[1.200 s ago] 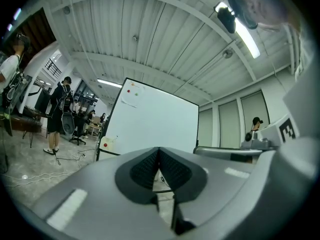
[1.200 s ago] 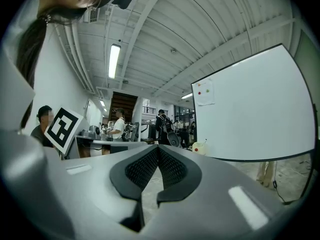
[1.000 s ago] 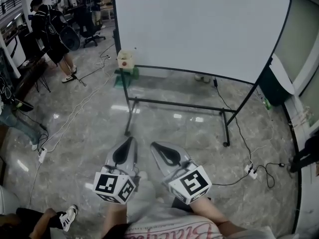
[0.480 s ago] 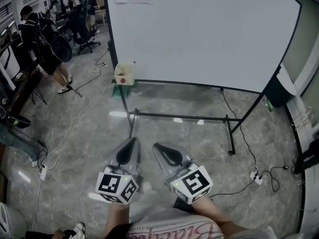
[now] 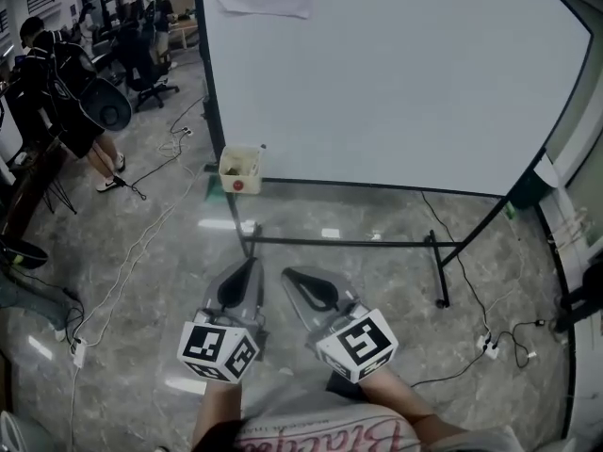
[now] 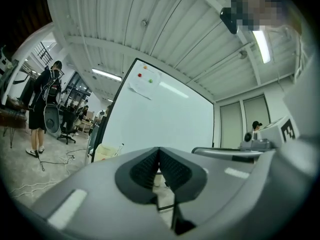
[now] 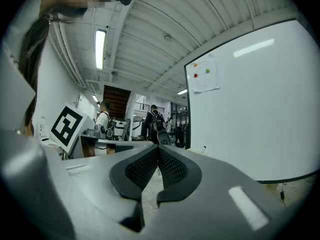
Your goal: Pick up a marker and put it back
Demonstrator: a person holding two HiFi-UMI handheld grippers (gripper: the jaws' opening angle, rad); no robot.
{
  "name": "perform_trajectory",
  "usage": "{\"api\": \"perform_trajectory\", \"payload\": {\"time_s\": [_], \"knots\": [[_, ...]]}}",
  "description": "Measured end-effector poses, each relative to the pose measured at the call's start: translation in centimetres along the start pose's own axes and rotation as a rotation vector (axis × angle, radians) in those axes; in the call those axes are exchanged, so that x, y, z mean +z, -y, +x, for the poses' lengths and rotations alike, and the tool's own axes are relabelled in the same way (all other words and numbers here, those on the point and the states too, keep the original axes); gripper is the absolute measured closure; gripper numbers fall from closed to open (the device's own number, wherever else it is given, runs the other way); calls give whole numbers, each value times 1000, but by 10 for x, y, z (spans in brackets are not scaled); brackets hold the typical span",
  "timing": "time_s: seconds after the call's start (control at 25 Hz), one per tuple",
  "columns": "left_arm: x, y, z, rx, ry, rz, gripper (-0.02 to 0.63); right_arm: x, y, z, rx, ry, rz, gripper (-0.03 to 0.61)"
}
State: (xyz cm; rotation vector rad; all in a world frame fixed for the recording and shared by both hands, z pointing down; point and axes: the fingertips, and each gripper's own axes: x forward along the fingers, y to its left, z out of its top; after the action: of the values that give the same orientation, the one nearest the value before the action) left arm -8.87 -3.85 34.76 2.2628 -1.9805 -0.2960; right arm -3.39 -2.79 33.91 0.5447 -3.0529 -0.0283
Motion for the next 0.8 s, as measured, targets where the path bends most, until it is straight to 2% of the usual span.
{"api": "perform_trajectory", "payload": {"time_s": [0.36,0.8], "knots": [[-11,-52,38,28,-15,-36,614,-17,40,54,-24,-39,4,577],[-11,-116,123,102,-24,-39,615,-29,126,134,10,-55,34,577]]}}
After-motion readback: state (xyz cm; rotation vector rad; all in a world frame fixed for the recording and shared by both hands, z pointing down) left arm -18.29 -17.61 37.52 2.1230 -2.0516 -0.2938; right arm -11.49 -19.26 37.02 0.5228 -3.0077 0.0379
